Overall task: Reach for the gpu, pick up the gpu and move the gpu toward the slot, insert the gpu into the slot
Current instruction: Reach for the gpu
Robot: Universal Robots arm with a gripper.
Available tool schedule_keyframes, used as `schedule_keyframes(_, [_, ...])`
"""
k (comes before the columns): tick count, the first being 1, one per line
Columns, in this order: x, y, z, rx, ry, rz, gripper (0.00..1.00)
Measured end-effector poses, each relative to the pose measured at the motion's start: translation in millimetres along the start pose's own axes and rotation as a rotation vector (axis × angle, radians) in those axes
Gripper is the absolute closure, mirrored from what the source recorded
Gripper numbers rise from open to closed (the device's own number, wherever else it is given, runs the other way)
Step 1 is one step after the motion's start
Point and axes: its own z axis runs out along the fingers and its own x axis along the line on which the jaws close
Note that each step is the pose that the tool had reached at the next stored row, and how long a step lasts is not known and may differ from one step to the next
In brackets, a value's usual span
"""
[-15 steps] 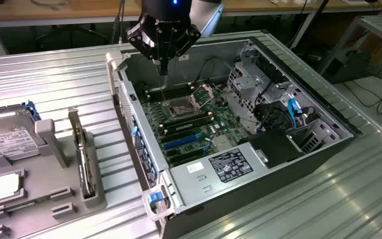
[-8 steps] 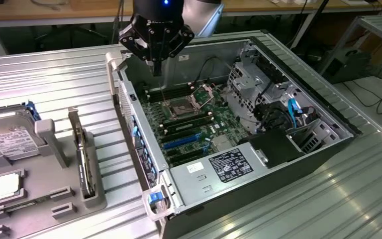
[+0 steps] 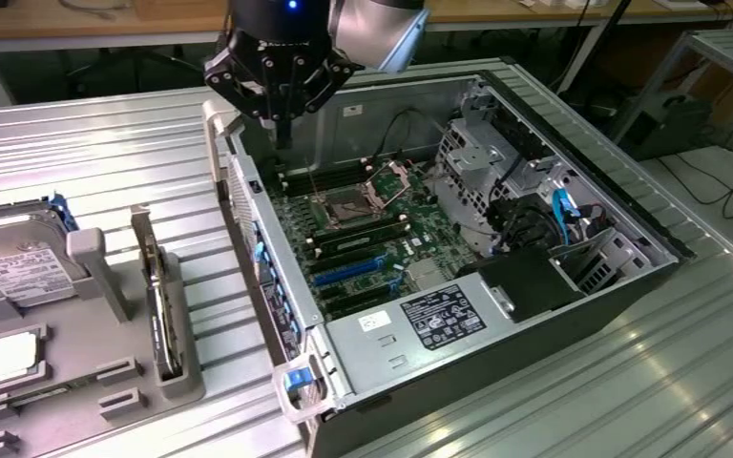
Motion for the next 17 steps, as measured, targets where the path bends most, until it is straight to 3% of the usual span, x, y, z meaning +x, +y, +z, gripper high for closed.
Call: schedule_keyframes(17, [37.1,-2.8,-1.0,0.0,-0.0001,0.0,0.89])
